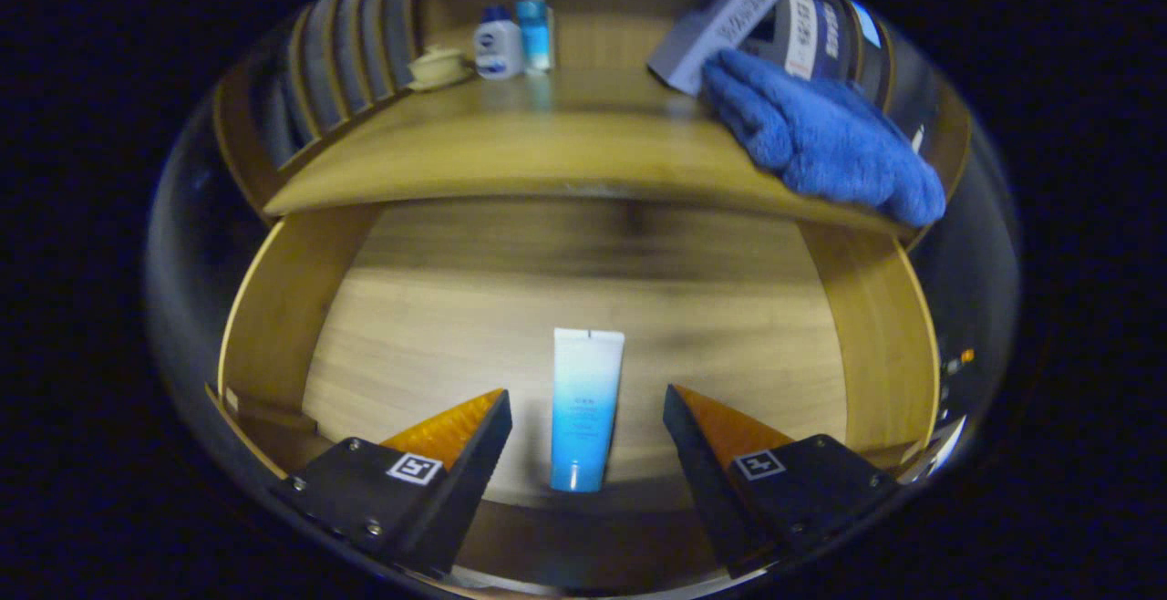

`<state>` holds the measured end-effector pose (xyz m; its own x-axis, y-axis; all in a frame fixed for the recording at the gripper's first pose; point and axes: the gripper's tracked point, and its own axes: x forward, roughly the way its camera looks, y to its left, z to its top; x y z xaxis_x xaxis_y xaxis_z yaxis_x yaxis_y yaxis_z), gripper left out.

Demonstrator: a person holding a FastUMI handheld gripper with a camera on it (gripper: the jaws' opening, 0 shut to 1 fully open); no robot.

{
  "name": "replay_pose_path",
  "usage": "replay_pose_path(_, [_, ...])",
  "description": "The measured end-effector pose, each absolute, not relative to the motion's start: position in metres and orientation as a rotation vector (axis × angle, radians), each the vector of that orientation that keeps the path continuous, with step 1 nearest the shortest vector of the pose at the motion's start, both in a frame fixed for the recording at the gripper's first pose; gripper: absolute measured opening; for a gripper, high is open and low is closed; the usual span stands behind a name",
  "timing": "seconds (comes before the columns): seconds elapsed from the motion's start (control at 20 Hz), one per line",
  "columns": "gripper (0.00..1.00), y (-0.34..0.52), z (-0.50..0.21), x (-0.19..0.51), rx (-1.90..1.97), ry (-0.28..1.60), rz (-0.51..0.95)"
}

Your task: Pull open the drawer, take out the items inside it, and place them on the countertop above the cabinet.

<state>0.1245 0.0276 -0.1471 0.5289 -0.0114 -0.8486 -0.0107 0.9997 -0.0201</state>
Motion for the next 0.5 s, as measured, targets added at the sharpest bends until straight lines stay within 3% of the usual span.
replay_pose_path(0.05, [1.0,0.03,-0.152,0.126,0.017,1.038,-0.001])
replay_pose_path(0.2, [0.88,0.03,-0.171,0.123,0.029,1.134,-0.024])
replay_pose_path(0.45, [0.46,0.031,-0.174,0.123,0.048,1.187,-0.038])
replay_pose_path(0.5, [0.46,0.03,-0.178,0.12,0.051,1.203,-0.023])
